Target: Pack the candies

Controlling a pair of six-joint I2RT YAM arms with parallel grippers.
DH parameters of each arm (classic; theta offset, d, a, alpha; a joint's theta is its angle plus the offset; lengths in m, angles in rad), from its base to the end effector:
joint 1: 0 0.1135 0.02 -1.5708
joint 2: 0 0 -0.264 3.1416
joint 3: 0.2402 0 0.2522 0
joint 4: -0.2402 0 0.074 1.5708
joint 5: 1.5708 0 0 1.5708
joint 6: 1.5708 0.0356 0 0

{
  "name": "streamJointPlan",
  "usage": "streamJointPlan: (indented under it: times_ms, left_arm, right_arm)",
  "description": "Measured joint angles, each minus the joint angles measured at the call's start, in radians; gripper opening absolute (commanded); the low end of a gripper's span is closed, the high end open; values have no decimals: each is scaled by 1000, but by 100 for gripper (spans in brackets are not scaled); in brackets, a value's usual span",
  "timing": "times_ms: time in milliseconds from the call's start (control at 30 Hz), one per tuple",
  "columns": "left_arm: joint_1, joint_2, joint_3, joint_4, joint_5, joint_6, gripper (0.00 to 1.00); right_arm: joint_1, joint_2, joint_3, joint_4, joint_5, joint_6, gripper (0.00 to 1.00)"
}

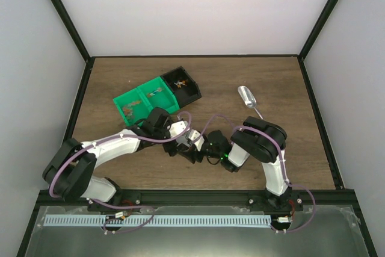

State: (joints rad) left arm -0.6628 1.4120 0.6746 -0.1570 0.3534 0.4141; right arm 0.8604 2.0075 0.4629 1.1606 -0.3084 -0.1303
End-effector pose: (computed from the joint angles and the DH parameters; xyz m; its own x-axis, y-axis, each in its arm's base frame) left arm 0.2030 -0.1741 0.1701 -0.2618 0.6832 -0.6817 0.9322 0.3619 0.0048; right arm 0.1862 0.2330 0.0690 -0.1245 -0.3346 -0.9341 -0.9299 0.3677 -0.0077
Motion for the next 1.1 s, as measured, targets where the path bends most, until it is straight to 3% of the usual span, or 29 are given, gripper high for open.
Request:
streamJointPlan:
  times_ms: [633,800,900,1033,1100]
  left_arm:
    - [46,35,57,-117,113,260,80]
    - [56,45,72,-137,129,277,100]
    - [70,37,72,-152,140,299,100]
    - [113,-13,55,-192,148,317,100]
    - [142,-48,49,-210,148,323,100]
  right_arm:
    - [0,-12,-20,2,-2,-12,43]
    - [0,-13,-21,0,-5,-11,46]
    - [-1,-14,-23,0,-28,-18,53]
    - [-4,-14,-23,0,-37,-21,83]
    - [-7,-14,-24,0,-43,-24,93]
